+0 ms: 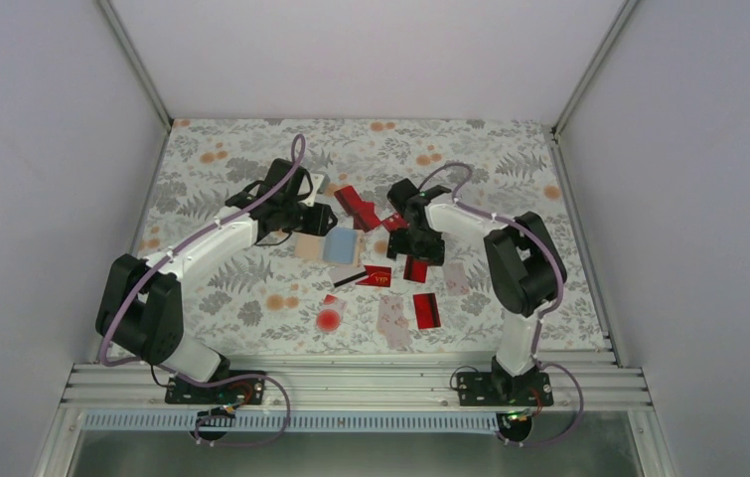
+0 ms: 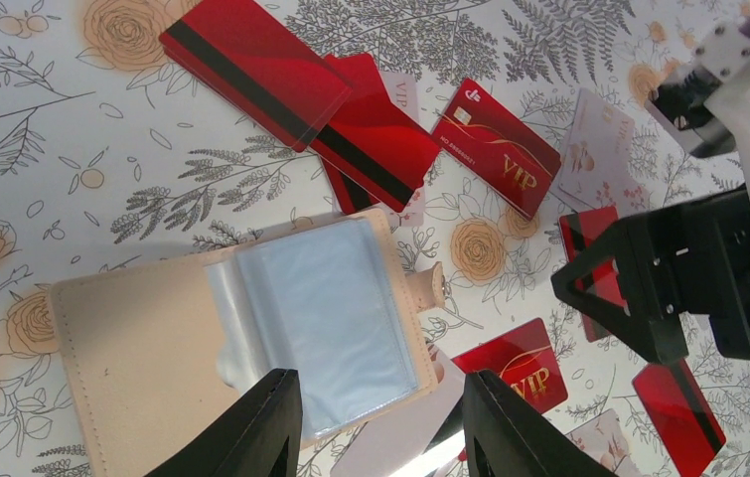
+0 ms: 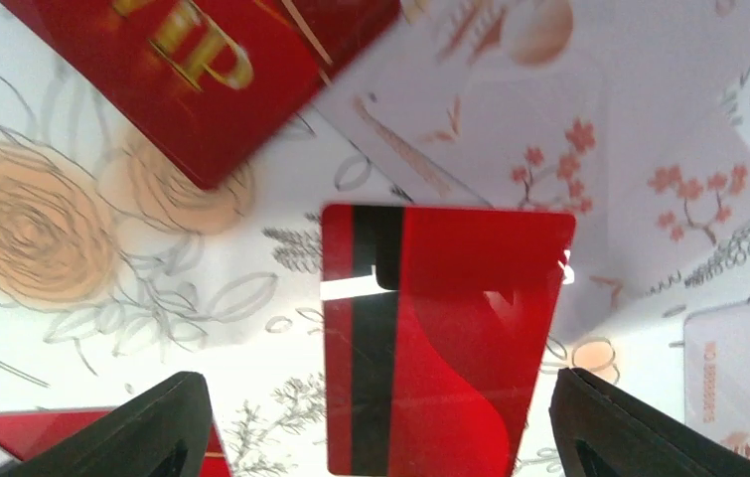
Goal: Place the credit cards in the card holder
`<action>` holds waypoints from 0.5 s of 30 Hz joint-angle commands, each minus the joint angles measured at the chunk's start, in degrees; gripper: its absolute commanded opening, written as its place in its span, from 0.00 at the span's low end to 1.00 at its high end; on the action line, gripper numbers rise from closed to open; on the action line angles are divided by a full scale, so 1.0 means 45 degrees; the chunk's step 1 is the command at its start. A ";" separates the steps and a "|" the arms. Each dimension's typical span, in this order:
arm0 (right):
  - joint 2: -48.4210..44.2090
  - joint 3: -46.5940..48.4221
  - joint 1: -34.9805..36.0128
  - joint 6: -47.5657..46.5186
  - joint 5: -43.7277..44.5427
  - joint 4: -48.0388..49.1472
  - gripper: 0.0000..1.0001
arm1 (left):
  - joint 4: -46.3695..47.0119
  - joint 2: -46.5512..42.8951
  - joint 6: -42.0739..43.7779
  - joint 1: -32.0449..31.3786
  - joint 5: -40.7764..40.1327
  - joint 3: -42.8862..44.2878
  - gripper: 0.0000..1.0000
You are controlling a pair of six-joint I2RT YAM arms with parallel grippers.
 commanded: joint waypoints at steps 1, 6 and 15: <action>0.0606 0.0776 -0.0097 0.0178 0.0580 -0.0456 0.86 | 0.0039 -0.0420 0.0277 0.0025 0.0022 -0.0127 0.42; 0.1016 0.0756 -0.0240 0.0416 0.0893 -0.0650 0.85 | 0.0056 -0.0428 0.0311 0.0037 -0.0016 -0.0152 0.42; 0.0769 -0.0238 -0.0349 0.0392 0.0727 -0.0073 0.78 | 0.0114 -0.0386 0.0321 0.0035 0.0011 -0.0215 0.42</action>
